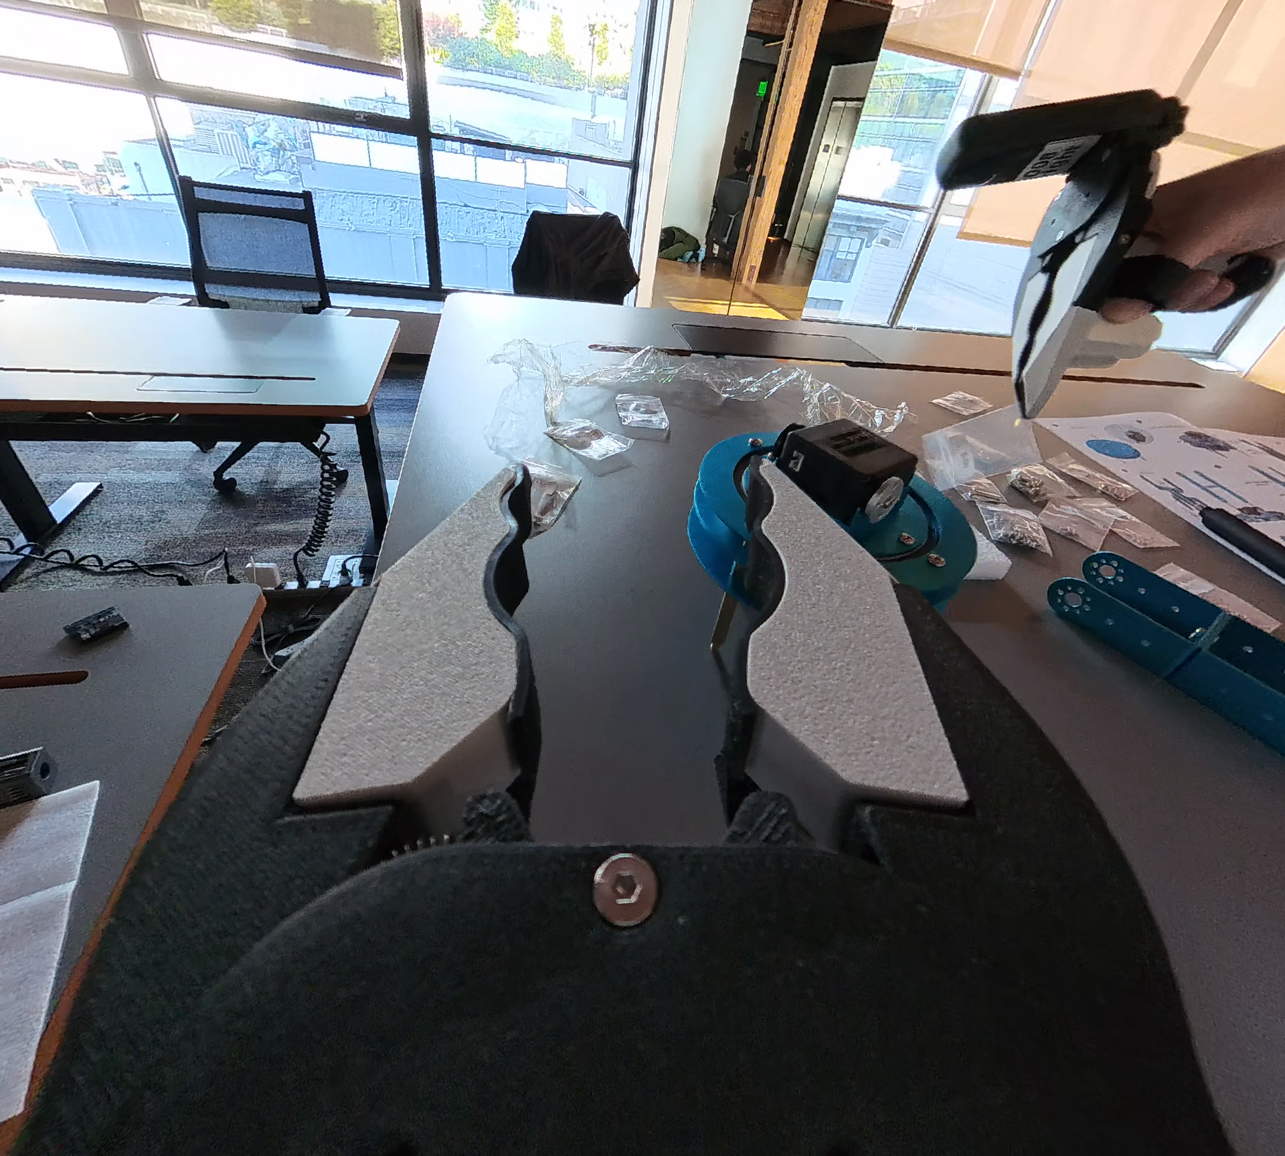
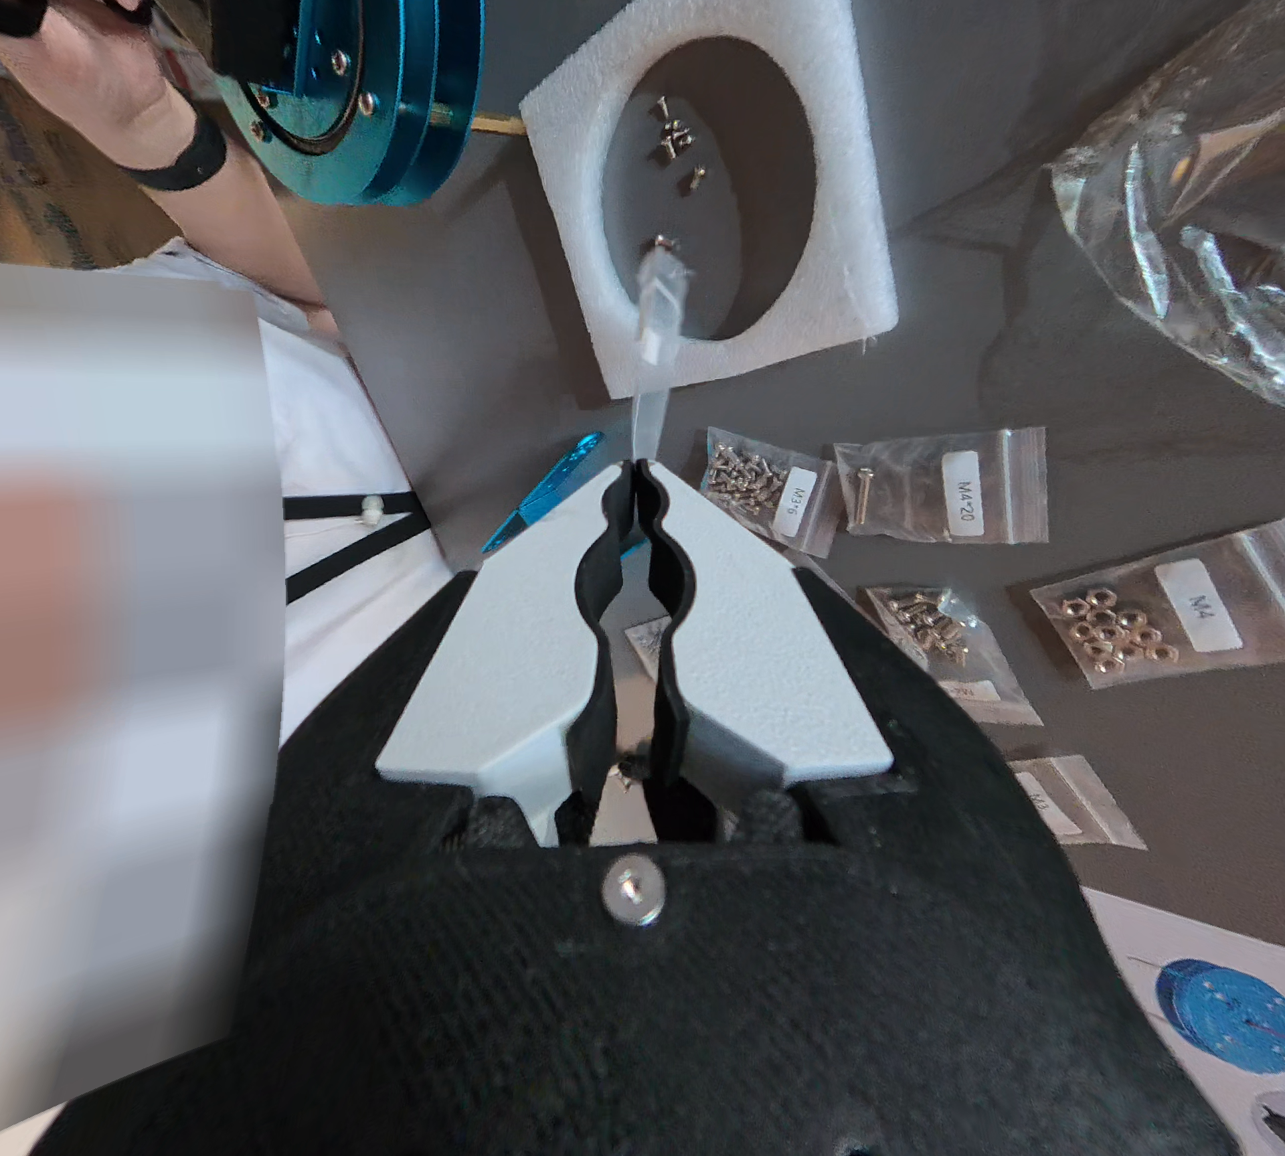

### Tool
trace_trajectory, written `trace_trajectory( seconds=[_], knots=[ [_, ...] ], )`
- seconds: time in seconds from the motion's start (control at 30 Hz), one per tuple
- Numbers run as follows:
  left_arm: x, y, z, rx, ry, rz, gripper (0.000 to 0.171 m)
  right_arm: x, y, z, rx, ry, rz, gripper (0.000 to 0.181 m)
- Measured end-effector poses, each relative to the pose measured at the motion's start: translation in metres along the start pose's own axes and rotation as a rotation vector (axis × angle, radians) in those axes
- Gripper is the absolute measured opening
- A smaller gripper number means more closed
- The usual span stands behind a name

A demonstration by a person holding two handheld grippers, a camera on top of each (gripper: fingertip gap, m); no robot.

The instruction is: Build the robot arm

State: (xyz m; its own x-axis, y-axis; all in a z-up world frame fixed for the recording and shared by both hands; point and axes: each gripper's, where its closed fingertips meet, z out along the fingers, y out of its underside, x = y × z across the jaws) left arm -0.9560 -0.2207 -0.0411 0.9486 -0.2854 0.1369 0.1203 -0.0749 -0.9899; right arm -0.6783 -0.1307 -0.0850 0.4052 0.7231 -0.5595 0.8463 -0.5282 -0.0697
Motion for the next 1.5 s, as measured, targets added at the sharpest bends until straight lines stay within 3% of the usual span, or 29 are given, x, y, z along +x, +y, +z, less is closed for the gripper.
trace_trajectory(
  seconds=[0.17, 0.23, 0.33, 0.47, 0.57, 0.7, 0.83, 0.93, 1.1, 1.17, 1.23, 1.3, 1.37, 1.43, 1.5],
  knots=[
    [0.003, -0.003, -0.002, -0.002, 0.011, 0.007, 0.061, -0.012, 0.017, -0.012, 0.322, 0.011, -0.037, 0.000],
    [0.006, -0.002, -0.002, -0.007, 0.028, -0.004, 0.061, -0.033, 0.033, -0.009, 0.452, -0.073, -0.074, 0.000],
    [0.017, -0.002, -0.001, -0.026, 0.083, -0.011, 0.059, -0.068, 0.050, 0.004, 0.621, -0.182, -0.109, 0.000],
    [0.048, -0.001, 0.001, -0.055, 0.214, -0.010, 0.057, -0.090, 0.059, 0.036, 0.714, -0.194, -0.142, 0.000],
    [0.074, 0.006, 0.000, -0.106, 0.319, 0.022, 0.055, -0.077, 0.060, 0.041, 0.752, -0.140, -0.112, 0.000],
    [0.092, 0.022, -0.003, -0.168, 0.374, 0.064, 0.057, -0.014, 0.073, 0.016, 0.835, 0.062, 0.023, 0.000],
    [0.097, 0.025, -0.012, -0.178, 0.420, 0.027, 0.057, -0.010, 0.074, 0.000, 0.939, -0.046, 0.072, 0.000],
    [0.093, 0.022, -0.021, -0.182, 0.429, 0.005, 0.056, -0.012, 0.066, 0.003, 0.911, -0.044, 0.053, 0.000],
    [0.081, 0.027, -0.041, -0.208, 0.387, 0.031, 0.058, 0.019, 0.064, 0.019, 0.766, -0.044, 0.160, 0.000],
    [0.074, 0.031, -0.049, -0.213, 0.363, 0.023, 0.058, 0.031, 0.059, 0.016, 0.736, 0.074, 0.133, 0.017],
    [0.066, 0.034, -0.055, -0.210, 0.342, -0.002, 0.058, 0.020, 0.036, -0.003, 0.796, 0.230, -0.058, 0.017],
    [0.060, 0.037, -0.059, -0.209, 0.327, -0.031, 0.058, -0.017, -0.001, -0.011, 0.855, 0.292, -0.344, 0.013],
    [0.056, 0.041, -0.061, -0.215, 0.316, -0.048, 0.058, -0.040, -0.028, 0.014, 0.743, 0.327, -0.593, 0.013],
    [0.052, 0.044, -0.061, -0.224, 0.306, -0.054, 0.058, -0.028, -0.047, 0.041, 0.572, 0.404, -0.694, 0.012],
    [0.049, 0.048, -0.061, -0.237, 0.303, -0.062, 0.058, -0.022, -0.062, 0.059, 0.495, 0.384, -0.735, 0.006]
  ],
)
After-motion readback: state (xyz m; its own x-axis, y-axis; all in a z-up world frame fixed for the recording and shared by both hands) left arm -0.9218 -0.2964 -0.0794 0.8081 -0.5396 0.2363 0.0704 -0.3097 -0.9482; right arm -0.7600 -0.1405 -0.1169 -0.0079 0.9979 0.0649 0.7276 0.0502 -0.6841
